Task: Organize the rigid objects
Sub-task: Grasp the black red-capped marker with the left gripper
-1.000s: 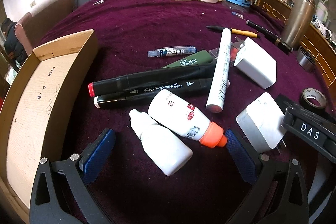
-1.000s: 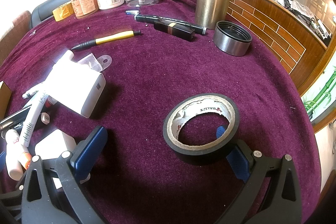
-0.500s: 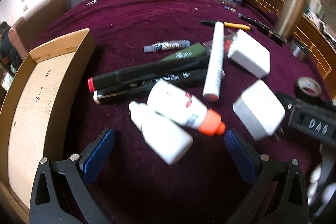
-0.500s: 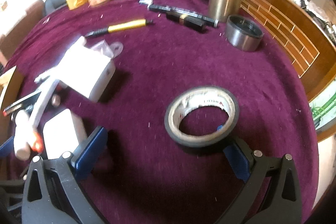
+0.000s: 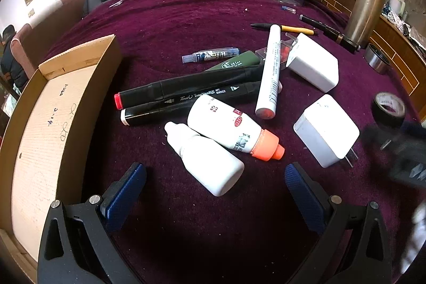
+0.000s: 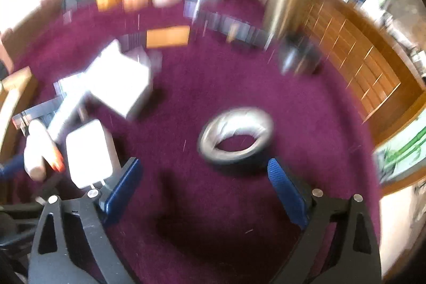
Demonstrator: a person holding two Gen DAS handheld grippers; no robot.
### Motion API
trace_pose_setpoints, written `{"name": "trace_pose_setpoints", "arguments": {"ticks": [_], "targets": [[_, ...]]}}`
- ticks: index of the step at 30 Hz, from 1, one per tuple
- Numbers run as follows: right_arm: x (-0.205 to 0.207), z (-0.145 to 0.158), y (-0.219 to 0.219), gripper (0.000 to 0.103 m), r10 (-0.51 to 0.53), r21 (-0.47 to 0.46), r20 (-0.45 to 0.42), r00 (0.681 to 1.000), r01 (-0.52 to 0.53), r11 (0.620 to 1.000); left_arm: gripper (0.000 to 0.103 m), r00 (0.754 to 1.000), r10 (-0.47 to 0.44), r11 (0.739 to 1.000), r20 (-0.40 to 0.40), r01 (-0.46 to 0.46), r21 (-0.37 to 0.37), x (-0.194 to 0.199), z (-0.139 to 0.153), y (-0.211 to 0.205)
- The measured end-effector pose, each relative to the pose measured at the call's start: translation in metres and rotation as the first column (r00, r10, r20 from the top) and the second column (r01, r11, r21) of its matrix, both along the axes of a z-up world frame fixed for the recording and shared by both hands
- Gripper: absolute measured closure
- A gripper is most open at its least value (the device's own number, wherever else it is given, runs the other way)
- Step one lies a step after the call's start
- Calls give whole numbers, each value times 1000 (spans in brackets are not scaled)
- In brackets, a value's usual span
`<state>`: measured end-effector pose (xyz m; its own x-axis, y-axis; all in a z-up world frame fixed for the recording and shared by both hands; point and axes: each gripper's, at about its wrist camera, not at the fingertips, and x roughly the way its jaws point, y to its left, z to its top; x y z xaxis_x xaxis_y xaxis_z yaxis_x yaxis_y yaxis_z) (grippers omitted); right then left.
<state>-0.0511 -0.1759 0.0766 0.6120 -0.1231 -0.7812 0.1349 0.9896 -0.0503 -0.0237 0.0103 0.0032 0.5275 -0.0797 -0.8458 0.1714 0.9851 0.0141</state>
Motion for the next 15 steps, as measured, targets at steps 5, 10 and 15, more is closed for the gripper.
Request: {"name": "trace_pose_setpoints", "arguments": {"ticks": [5, 10, 15], "targets": [[-36, 39, -20, 0, -57, 219, 416, 908, -39, 975, 1, 1000, 16, 1000, -3, -16, -3, 2, 0, -1], [-1, 5, -21, 15, -74, 174, 273, 959, 26, 984, 9, 999, -15, 1000, -40, 14, -26, -3, 6, 5], [0, -10, -38, 15, -121, 238, 263, 957, 58, 970, 12, 998, -44, 992, 55, 50, -116, -23, 44, 35]]}}
